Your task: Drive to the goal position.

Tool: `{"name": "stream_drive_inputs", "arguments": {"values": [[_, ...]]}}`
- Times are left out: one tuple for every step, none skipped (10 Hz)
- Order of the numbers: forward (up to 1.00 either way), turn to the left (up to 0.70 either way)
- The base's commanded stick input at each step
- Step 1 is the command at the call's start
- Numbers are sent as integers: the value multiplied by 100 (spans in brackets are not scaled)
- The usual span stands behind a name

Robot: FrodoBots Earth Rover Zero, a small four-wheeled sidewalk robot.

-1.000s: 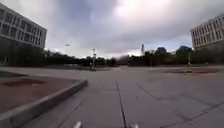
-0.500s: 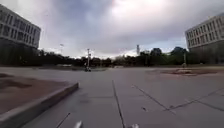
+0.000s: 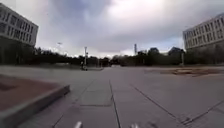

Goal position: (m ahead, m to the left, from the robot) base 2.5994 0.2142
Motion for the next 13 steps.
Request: {"name": "stream_drive_inputs", "arguments": {"values": [[100, 0], [100, 0], [100, 0], [100, 0], [100, 0], [100, 0], [100, 0], [100, 0], [100, 0], [100, 0], [100, 0], [100, 0], [100, 0]]}}
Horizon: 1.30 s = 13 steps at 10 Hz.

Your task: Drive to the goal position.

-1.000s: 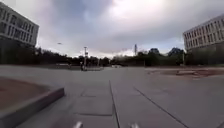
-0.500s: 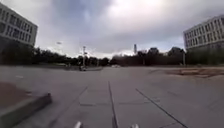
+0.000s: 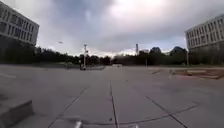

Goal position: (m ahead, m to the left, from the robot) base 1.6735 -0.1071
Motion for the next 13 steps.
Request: {"name": "stream_drive_inputs", "arguments": {"values": [[100, 0], [100, 0], [100, 0], [100, 0], [100, 0], [100, 0], [100, 0], [40, 0], [0, 0], [0, 0], [0, 0], [0, 0], [0, 0]]}}
